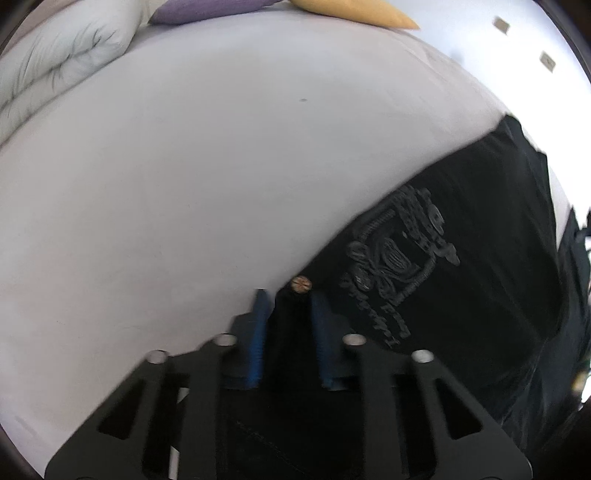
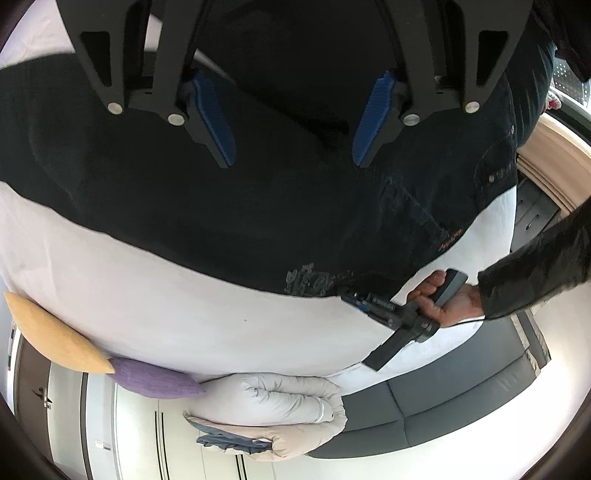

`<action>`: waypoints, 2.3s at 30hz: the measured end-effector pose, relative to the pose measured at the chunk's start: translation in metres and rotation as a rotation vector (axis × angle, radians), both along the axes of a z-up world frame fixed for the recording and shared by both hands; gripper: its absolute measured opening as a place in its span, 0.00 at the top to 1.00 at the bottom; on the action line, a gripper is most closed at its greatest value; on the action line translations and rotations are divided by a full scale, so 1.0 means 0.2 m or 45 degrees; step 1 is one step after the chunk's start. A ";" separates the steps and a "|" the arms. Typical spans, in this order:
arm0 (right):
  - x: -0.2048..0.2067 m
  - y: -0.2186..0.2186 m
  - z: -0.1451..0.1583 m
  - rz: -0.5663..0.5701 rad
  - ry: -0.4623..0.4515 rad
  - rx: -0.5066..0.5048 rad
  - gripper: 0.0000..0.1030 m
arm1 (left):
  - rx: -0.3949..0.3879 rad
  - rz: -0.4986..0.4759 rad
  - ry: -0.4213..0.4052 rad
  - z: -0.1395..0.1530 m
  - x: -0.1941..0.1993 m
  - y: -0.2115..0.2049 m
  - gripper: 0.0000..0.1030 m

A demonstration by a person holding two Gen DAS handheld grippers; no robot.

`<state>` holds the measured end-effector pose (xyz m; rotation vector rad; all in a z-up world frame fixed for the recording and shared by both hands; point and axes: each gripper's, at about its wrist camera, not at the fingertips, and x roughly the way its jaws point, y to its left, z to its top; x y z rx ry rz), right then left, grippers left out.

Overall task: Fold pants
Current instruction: 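Grasp the jeans waistband with the left gripper while the right gripper grasps the waistband, then lift the waistband with both grippers and fold the jeans in half lengthwise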

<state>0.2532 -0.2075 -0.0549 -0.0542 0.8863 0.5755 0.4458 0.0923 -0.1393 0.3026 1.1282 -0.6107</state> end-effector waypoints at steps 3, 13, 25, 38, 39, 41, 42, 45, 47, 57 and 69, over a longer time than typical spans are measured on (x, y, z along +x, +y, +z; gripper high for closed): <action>0.08 0.04 0.03 0.013 -0.028 -0.004 0.36 | 0.062 -0.014 -0.133 0.04 -0.09 -0.02 0.94; 0.43 0.25 0.10 0.124 -0.161 -0.206 0.37 | -0.104 0.085 -0.421 0.28 -0.50 0.09 0.97; 0.68 0.46 0.00 0.348 -0.147 -0.510 0.39 | -0.120 0.070 -0.528 0.35 -0.76 -0.04 0.97; 0.55 0.47 0.03 0.169 0.008 -0.287 0.94 | -0.191 0.118 -0.519 0.38 -0.94 -0.01 0.97; 0.51 0.47 0.04 0.129 0.021 -0.232 0.94 | -0.203 0.125 -0.512 0.39 -0.96 0.00 0.97; 0.45 0.50 0.05 0.079 0.062 -0.106 0.94 | -0.228 0.141 -0.496 0.38 -1.02 0.00 0.97; 0.42 0.52 0.03 0.062 0.089 -0.052 0.94 | -0.239 0.148 -0.485 0.38 -1.05 0.01 0.97; 0.26 0.60 -0.03 0.078 0.155 0.049 0.94 | -0.258 0.178 -0.437 0.35 -1.16 0.03 0.97; 0.19 0.66 -0.06 0.092 0.181 0.061 0.94 | -0.273 0.208 -0.401 0.32 -1.23 0.06 0.97; -0.36 0.89 -0.07 0.375 -0.193 -0.515 0.94 | -0.176 0.192 -0.375 0.21 -1.70 0.13 0.97; -1.04 1.00 -0.30 0.615 -0.479 -0.996 0.95 | -0.054 0.019 -0.359 0.06 -2.25 0.17 0.97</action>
